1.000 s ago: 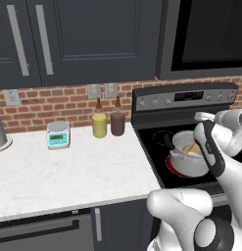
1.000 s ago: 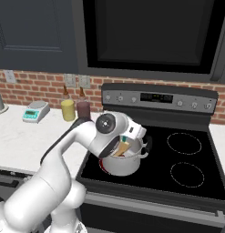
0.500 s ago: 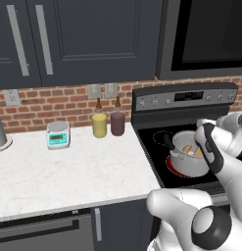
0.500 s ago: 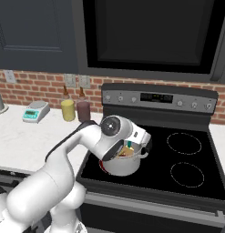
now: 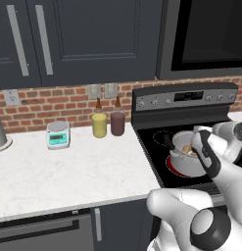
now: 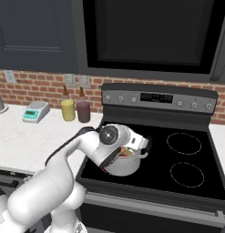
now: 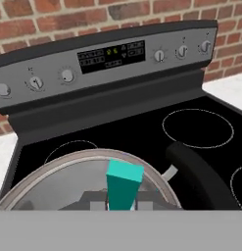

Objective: Put the tomato and sweet potato in the pot. Retrieve the spatula and lightly stir the vegetables in the pot.

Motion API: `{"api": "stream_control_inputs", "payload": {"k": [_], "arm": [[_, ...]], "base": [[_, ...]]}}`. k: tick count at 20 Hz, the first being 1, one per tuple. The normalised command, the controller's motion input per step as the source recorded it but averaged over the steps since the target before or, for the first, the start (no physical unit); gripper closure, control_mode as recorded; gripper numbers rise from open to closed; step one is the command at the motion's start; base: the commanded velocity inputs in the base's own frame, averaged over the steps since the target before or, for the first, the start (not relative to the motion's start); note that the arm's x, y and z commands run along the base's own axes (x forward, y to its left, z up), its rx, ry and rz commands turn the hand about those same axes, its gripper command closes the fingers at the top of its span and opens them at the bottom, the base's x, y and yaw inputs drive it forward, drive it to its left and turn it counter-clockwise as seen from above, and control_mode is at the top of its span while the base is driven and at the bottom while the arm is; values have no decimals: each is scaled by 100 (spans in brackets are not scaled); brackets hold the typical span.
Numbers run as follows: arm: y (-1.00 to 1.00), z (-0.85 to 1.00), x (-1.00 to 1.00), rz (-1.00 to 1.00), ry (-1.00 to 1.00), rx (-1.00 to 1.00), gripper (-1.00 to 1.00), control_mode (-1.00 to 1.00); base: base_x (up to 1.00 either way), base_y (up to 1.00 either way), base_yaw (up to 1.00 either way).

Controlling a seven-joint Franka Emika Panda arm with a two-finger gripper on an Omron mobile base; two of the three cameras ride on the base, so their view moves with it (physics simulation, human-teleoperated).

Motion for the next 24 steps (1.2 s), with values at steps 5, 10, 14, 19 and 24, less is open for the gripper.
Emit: {"api": "stream_control_inputs", "payload": {"k": [5,10,14,19,24], "arm": [[42,0,32,3,-2,2,100,-100],[28,6,16,2,-5,3,100,-100],[0,5,-5,0,-4,0,100,-100],[-2,7,-45,0,0,0,100,-100],[0,40,-31,0,12,0,100,-100]], "base": [[0,0,0],[0,0,0],[0,0,0],[0,0,0],[0,0,0]]}}
